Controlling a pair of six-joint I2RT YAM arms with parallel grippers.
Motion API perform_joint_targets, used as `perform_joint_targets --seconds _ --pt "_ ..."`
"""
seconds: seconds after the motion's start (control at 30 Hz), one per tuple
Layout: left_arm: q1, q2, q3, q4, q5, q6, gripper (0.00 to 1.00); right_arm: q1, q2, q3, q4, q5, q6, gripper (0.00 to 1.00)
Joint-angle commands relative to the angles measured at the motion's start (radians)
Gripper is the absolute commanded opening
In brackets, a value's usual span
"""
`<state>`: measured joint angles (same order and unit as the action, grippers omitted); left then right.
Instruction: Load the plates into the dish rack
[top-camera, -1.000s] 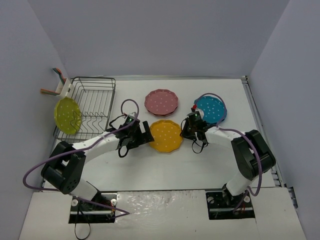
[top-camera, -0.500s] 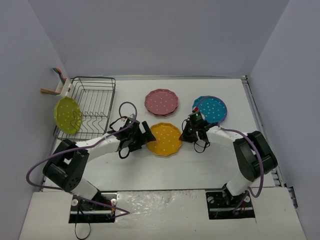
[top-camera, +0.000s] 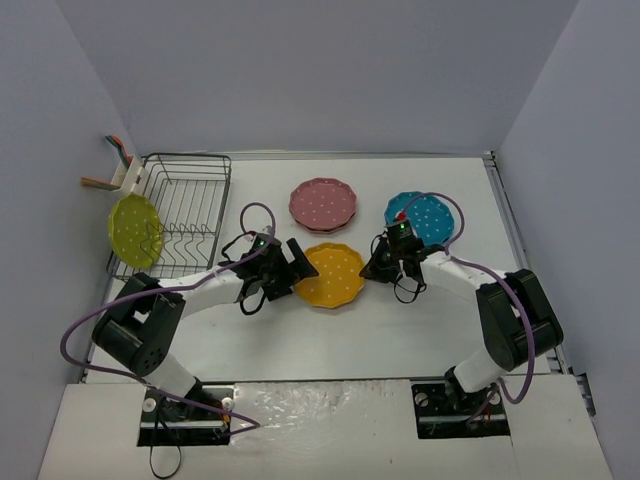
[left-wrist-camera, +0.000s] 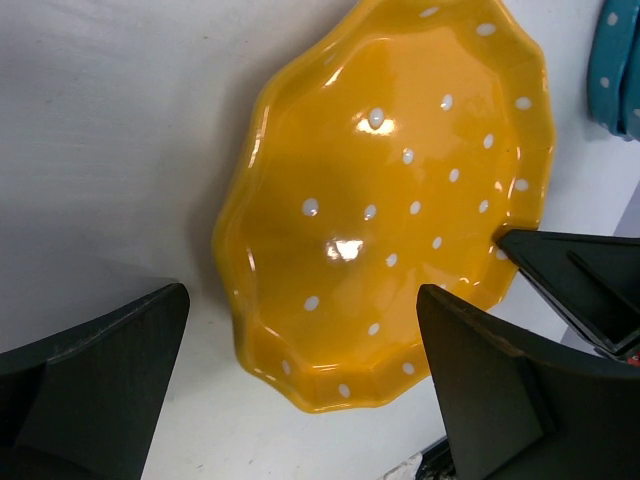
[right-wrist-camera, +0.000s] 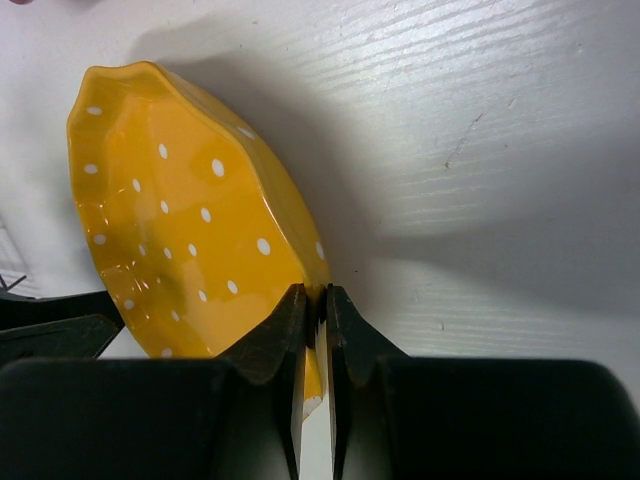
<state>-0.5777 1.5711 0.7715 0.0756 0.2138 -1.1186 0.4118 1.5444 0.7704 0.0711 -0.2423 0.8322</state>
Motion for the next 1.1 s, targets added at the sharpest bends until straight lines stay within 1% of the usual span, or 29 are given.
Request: perform_joint_targets --seconds 0.0,0.5,0.57,0.63,0.77,0.9,1.0,1.07 --pt "-0.004 0.035 0.002 0.045 0.031 -0.034 0.97 -0.007 -0.05 0.066 0.1 -0.12 0.078 0.0" --pt "-0.005 0.083 -0.028 0.117 0.072 -0.085 0.97 -0.037 -0.028 0.056 0.183 -0.242 0.161 0.0" --pt "-0.004 0.09 -0.028 0.127 0.076 -0.089 0.96 -0.038 -0.024 0.056 0.196 -0.256 0.168 0.0" --pt "-0.004 0.092 -0.032 0.149 0.076 -0.096 0.93 -0.038 -0.02 0.049 0.218 -0.275 0.171 0.0" --pt "-0.005 0.097 -0.037 0.166 0.079 -0.101 0.8 -0.036 -0.019 0.023 0.269 -0.302 0.188 0.0" --pt "-0.005 0.105 -0.055 0.244 0.096 -0.14 0.65 -0.034 -0.012 -0.005 0.298 -0.321 0.194 0.0" --pt "-0.005 0.094 -0.071 0.277 0.096 -0.155 0.5 -0.033 -0.007 -0.017 0.294 -0.319 0.168 0.0" --pt "-0.004 0.081 -0.081 0.294 0.093 -0.157 0.42 -0.033 0.002 -0.029 0.294 -0.318 0.153 0.0"
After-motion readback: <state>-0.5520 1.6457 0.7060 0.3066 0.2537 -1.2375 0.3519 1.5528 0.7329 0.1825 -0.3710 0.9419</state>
